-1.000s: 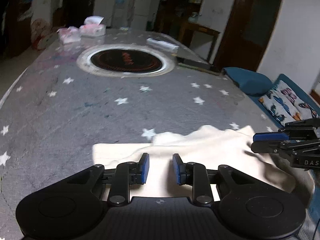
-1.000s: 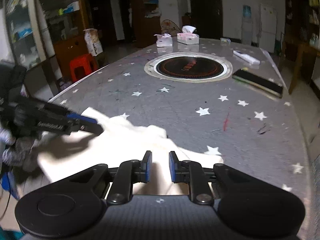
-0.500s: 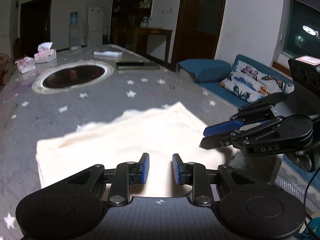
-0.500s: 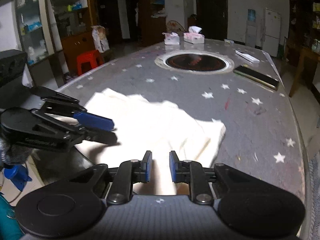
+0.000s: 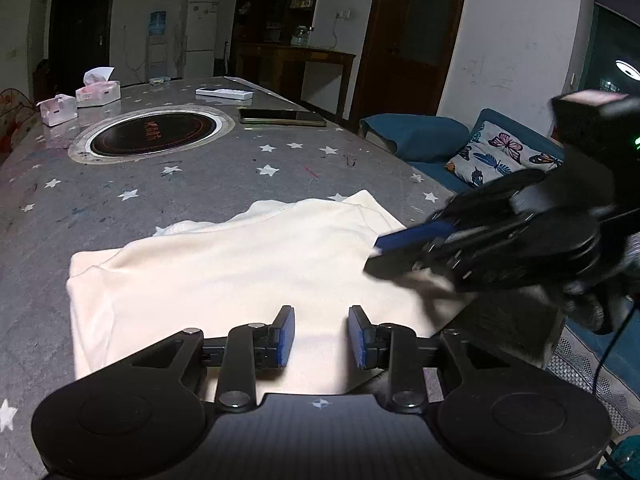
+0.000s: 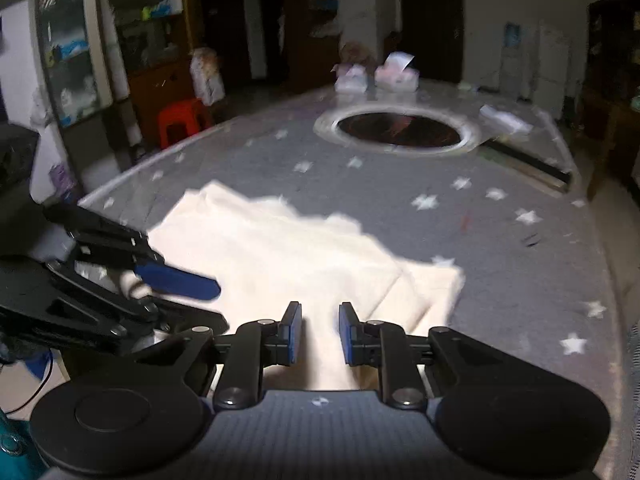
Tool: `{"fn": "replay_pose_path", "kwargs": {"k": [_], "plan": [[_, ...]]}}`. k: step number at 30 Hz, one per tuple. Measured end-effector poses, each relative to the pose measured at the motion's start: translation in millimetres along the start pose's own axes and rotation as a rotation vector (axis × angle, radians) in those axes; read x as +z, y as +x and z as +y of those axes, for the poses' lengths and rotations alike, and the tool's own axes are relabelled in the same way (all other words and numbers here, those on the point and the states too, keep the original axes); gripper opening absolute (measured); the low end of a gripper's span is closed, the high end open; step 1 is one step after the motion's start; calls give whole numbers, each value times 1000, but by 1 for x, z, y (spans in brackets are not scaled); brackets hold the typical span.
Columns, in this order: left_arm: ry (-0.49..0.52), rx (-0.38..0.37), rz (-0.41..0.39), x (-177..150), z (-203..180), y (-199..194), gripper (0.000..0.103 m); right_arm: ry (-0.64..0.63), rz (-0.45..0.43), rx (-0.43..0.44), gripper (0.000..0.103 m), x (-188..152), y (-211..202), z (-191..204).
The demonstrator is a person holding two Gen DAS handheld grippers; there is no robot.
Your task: Fold clothes
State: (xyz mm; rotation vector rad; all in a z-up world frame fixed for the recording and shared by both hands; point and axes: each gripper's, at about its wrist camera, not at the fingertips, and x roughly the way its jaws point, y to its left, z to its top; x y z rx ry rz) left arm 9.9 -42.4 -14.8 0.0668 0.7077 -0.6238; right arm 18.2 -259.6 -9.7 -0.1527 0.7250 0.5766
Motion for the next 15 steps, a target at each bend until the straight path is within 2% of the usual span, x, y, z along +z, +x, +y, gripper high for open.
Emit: {"fn": "replay_pose_path", "kwargs": {"k": [2, 15], "plan": [[-8, 10, -5, -4, 4, -7, 36, -15, 28, 13, 21, 0, 11, 1], [-104, 63, -66, -35, 41, -54, 36, -47, 43, 10, 24, -1, 9, 5]]}}
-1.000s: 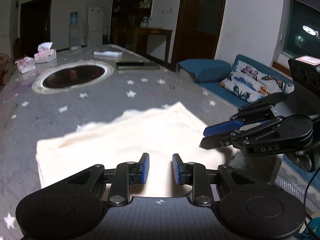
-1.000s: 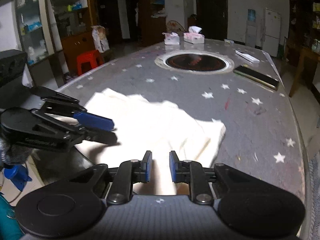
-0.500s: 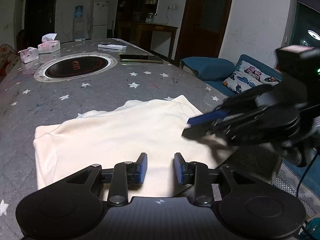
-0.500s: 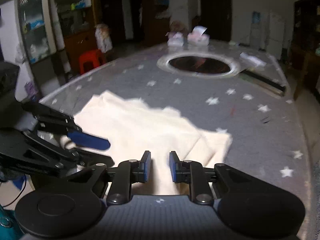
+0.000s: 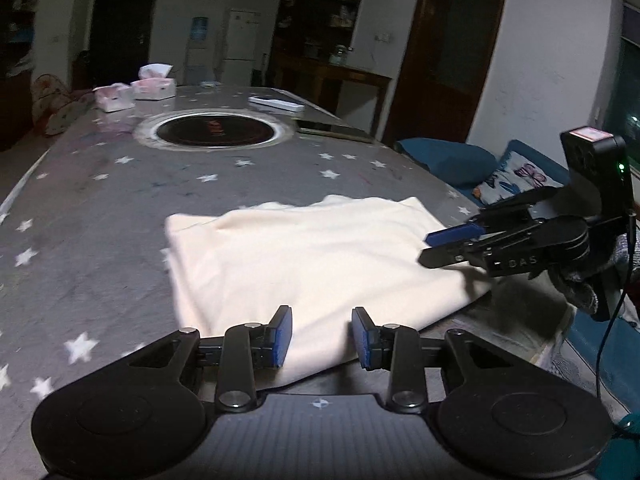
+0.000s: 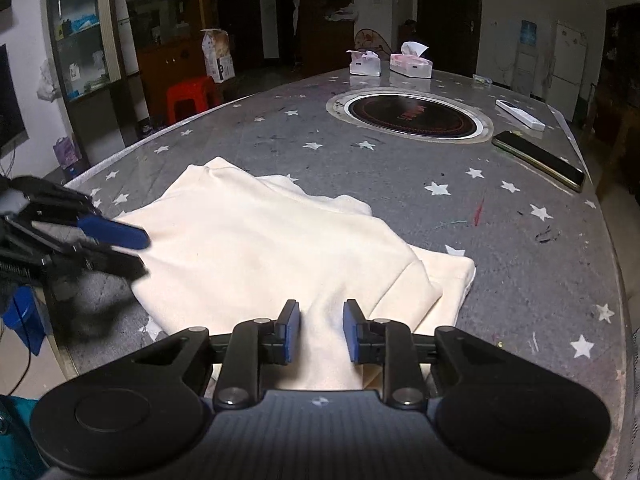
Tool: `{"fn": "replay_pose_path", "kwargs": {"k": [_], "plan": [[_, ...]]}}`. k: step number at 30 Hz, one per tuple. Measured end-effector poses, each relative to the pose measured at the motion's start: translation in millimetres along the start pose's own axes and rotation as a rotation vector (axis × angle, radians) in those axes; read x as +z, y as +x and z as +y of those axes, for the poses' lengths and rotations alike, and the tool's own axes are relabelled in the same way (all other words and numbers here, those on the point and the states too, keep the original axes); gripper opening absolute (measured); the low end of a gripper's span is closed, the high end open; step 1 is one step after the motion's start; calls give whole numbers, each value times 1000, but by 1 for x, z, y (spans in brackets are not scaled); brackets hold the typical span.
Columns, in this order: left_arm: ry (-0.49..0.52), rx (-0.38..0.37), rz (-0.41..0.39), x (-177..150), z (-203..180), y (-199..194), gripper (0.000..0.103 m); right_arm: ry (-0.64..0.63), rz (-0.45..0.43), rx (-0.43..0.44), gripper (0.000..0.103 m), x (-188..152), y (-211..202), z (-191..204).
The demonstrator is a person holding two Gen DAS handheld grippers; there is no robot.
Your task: Fold clothes
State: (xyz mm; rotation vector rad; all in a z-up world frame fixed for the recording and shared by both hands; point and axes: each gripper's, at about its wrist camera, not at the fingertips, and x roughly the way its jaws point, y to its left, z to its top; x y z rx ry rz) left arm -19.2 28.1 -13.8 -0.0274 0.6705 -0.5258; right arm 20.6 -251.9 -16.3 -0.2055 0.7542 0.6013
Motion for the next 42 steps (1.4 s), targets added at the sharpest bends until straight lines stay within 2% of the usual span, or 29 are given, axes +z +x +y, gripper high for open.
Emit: {"fn": "replay_pose_path", "kwargs": {"k": [9, 13, 17, 19, 25, 30, 34, 36, 42], "plan": [[-55, 16, -41, -2, 12, -20, 37, -39, -13, -10, 24, 5, -6, 10], [-51, 20, -27, -4, 11, -16, 37, -88, -47, 65, 24, 12, -15, 28], [-50, 20, -18, -6, 11, -15, 37, -175, -8, 110, 24, 7, -7, 49], [-48, 20, -13, -6, 12, -16, 37, -211, 12, 93, 24, 2, -1, 57], [-34, 20, -43, 8, 9, -19, 37, -191, -16, 95, 24, 13, -9, 53], [-48, 41, -36, 16, 15, -4, 37, -153, -40, 111, 24, 24, 8, 49], [-71, 69, 1, 11, 27, 5, 36, -144, -18, 123, 24, 27, 26, 48], [-78, 70, -3, 12, 28, 2, 36, -145, -5, 127, 25, 27, 33, 48], [-69, 85, -23, 23, 26, 6, 36, -150, -40, 158, 25, 38, 30, 54]]}}
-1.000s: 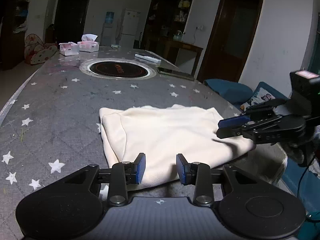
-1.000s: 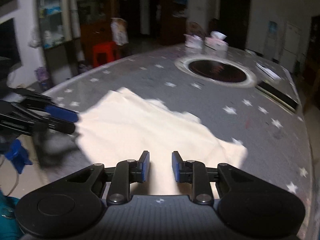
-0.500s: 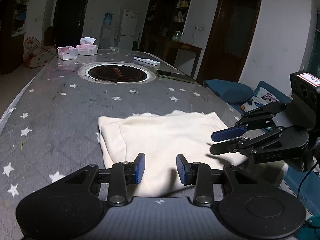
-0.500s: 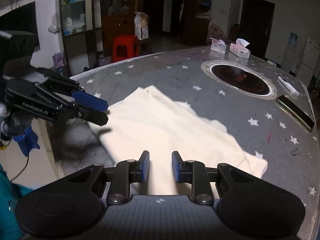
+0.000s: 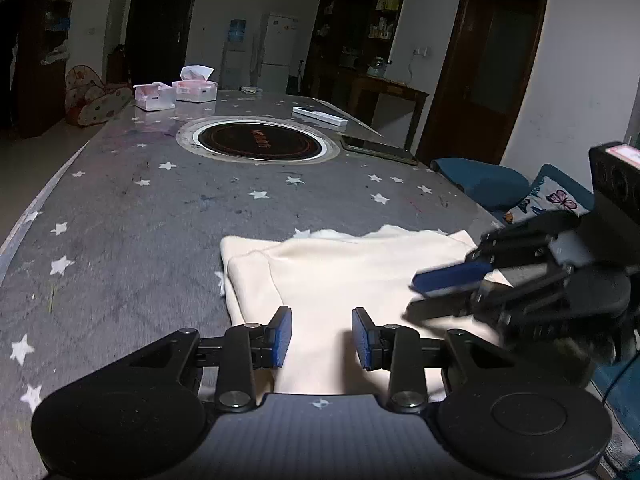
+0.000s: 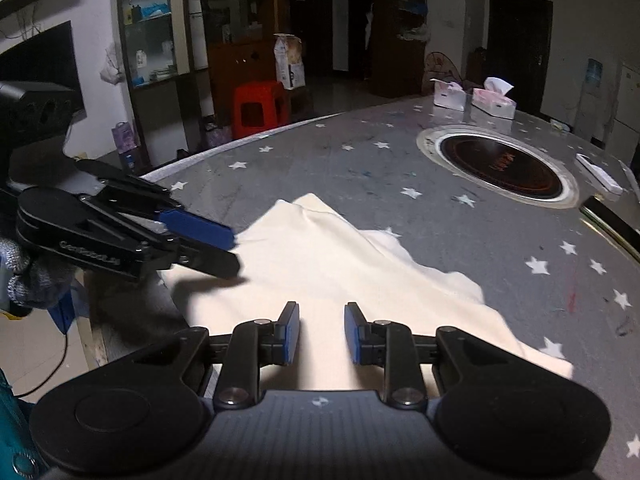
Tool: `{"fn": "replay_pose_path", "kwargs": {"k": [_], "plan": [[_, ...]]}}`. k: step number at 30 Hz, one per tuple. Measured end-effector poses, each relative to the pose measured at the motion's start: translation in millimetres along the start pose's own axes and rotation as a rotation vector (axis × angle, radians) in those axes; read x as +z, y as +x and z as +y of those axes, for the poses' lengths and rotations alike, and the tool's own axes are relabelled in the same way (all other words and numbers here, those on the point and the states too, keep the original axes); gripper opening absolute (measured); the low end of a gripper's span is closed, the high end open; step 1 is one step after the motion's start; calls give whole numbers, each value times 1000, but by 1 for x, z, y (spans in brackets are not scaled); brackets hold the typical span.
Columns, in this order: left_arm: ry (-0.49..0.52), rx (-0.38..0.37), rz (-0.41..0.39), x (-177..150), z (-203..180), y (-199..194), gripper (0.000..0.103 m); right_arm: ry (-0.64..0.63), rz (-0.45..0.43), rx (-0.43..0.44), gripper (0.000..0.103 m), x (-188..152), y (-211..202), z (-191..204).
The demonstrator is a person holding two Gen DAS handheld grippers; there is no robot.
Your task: Fold clothes
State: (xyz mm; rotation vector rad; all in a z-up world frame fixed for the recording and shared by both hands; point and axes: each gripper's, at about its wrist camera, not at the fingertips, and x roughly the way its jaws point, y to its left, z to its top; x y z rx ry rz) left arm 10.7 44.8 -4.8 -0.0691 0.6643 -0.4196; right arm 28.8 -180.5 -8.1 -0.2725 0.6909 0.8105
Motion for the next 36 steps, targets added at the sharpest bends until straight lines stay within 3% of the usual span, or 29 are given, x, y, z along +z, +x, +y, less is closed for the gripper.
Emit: {"fn": "replay_pose_path", "kwargs": {"k": [6, 11, 18, 24, 29, 36], "plan": [[-11, 25, 34, 2, 8, 13, 34, 20, 0, 8, 24, -2, 4, -2], [1, 17, 8, 8, 5, 12, 34, 77, -14, -72, 24, -5, -8, -27], [-1, 29, 39, 9, 7, 22, 36, 190, 14, -159, 24, -11, 0, -66], [0, 35, 44, 10, 7, 24, 37, 198, -41, -130, 24, 1, -2, -67], [-2, 35, 46, 11, 8, 24, 37, 216, 2, -142, 24, 6, 23, -71], [0, 35, 47, 12, 6, 24, 46, 214, 6, -153, 26, 13, 20, -67]]}}
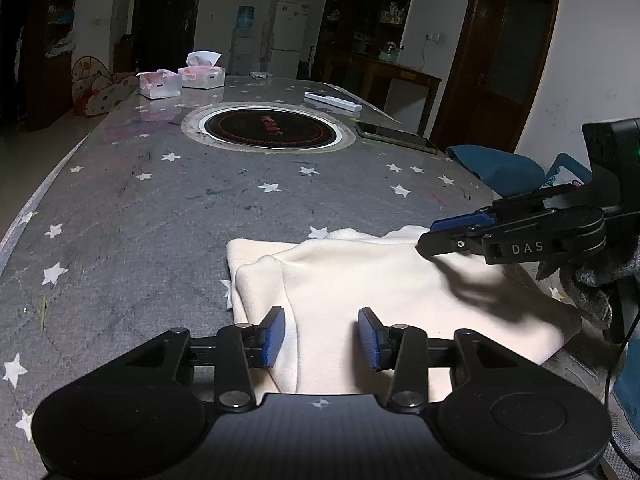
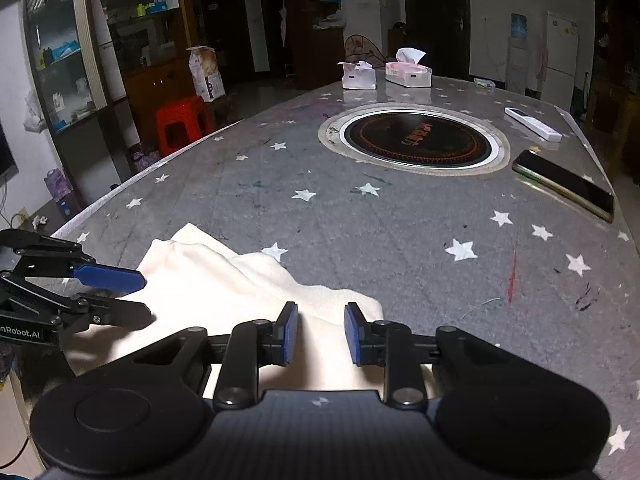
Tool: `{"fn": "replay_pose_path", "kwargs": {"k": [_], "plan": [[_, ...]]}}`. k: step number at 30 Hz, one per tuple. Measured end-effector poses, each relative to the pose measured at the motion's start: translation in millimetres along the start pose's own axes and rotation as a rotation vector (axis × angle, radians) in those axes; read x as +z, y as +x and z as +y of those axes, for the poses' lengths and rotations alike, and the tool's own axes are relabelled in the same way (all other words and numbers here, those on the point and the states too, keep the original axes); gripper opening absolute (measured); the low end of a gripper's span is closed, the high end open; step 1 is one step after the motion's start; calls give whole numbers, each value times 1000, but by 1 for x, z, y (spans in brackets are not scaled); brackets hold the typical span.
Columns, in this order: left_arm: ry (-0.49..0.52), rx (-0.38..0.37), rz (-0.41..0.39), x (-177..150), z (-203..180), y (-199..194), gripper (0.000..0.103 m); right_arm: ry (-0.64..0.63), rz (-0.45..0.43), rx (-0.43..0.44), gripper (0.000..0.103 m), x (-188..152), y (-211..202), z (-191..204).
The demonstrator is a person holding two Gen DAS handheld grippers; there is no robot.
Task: Fold clothes
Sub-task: 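Open both grippers wide and slide them under the folded sweatshirt edge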
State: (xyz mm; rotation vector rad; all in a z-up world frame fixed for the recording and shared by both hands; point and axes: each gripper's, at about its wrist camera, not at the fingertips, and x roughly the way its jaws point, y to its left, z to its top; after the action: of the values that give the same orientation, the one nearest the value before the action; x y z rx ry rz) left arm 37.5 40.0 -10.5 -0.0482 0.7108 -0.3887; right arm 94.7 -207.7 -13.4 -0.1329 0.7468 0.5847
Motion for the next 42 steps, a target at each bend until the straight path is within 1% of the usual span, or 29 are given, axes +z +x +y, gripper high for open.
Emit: {"fn": "replay_pose_path", "kwargs": {"k": [2, 3, 5, 7, 9, 11, 12, 14, 15, 19, 22, 25, 26, 30, 32, 36, 38, 40, 42], "plan": [[0, 3, -2, 0, -1, -1, 48, 3, 0, -6, 33, 1, -1, 1], [-2, 5, -3, 0, -1, -2, 51, 5, -1, -8, 35, 1, -2, 2], [-3, 10, -8, 0, -2, -4, 56, 5, -4, -11, 42, 1, -4, 5], [-2, 21, -15, 0, -2, -8, 59, 0, -8, -10, 44, 0, -7, 9], [-7, 33, -19, 0, -1, -11, 67, -6, -15, -9, 47, 0, -11, 13], [-11, 42, -25, 0, -1, -14, 71, -9, -21, -6, 49, 0, -14, 17], [-12, 47, -29, -1, -1, -16, 71, -10, -23, -3, 50, -1, -15, 18], [-12, 56, -37, -2, 0, -20, 73, -8, -29, -5, 55, -2, -18, 22], [-12, 61, -41, -3, 0, -22, 76, -8, -31, -1, 56, -3, -19, 23], [-20, 79, -51, -7, 1, -29, 79, -13, -37, 9, 61, -6, -24, 30], [-24, 95, -59, -9, 1, -33, 85, -19, -38, 19, 62, -8, -26, 35], [-24, 105, -72, -10, 1, -39, 89, -28, -42, 21, 69, -11, -29, 40], [-25, 108, -78, -10, 1, -41, 92, -31, -44, 21, 72, -11, -30, 41], [-25, 113, -93, -12, 0, -47, 100, -50, -52, 22, 79, -15, -35, 49], [-22, 122, -95, -12, 0, -49, 103, -62, -56, 21, 85, -17, -38, 53], [-26, 130, -96, -14, 0, -51, 103, -85, -66, 14, 92, -23, -44, 60], [-30, 133, -96, -14, 0, -53, 103, -92, -75, 16, 100, -25, -47, 62], [-35, 138, -96, -16, 1, -54, 103, -99, -88, 23, 103, -28, -50, 66], [-43, 140, -94, -17, 2, -55, 103, -105, -106, 27, 103, -30, -52, 70]]}}
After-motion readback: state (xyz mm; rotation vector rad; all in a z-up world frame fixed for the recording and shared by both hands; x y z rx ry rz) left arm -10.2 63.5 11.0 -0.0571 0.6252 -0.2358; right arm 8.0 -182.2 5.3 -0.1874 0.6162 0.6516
